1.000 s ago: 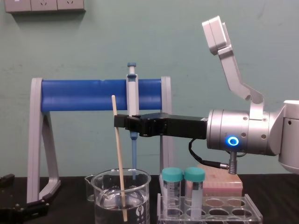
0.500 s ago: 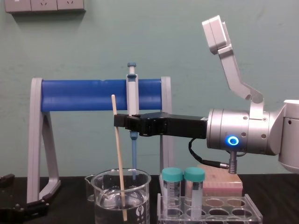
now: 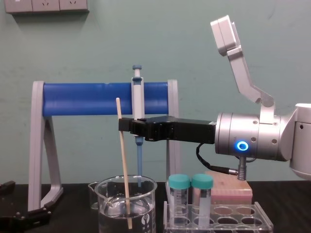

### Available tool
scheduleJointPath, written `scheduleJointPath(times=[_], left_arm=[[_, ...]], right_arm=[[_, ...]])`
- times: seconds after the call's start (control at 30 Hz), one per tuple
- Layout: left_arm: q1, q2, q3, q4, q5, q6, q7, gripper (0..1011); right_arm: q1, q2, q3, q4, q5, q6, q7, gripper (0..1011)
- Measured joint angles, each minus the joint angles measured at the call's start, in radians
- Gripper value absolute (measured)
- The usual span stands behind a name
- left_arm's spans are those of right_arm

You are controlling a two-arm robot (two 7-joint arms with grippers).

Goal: Hold the thermometer with one hand and immerse one end into the beaker, then reinsert it into the test tube rack.

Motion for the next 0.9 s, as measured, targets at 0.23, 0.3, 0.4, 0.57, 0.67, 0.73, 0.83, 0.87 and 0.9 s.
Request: scheduleJointPath(times=[0.23,0.3,0.4,0.57,0.67,0.73,0.83,0.87,0.9], left_arm=[[0.000,0.000,0.000,0.000,0.000,0.000,0.000,1004],[0.000,0.000,0.000,0.000,0.000,0.000,0.000,1004],[0.000,0.000,0.000,0.000,0.000,0.000,0.000,1004],[0.000,0.000,0.000,0.000,0.000,0.000,0.000,1004],[0.000,0.000,0.000,0.000,0.000,0.000,0.000,1004],[0.000,0.000,0.000,0.000,0.000,0.000,0.000,1004],[0.000,0.000,0.000,0.000,0.000,0.000,0.000,1004],[0.000,0.000,0.000,0.000,0.000,0.000,0.000,1004],[0.000,0.000,0.000,0.000,0.000,0.000,0.000,1004]], right_arm=[[0.000,0.000,0.000,0.000,0.000,-0.001,0.000,33],[0.000,0.000,0.000,0.000,0.001,-0.001,0.000,33],[0.000,0.000,0.000,0.000,0.001,-0.001,0.000,32],[0.000,0.000,0.000,0.000,0.001,-0.001,0.000,33],[0.000,0.000,0.000,0.000,0.001,-0.001,0.000,33],[0.000,0.000,0.000,0.000,0.001,-0.001,0.000,33],[0.000,0.000,0.000,0.000,0.001,-0.001,0.000,33],[0.000,0.000,0.000,0.000,0.001,-0.001,-0.001,33],[0.000,0.000,0.000,0.000,0.001,-0.001,0.000,33]])
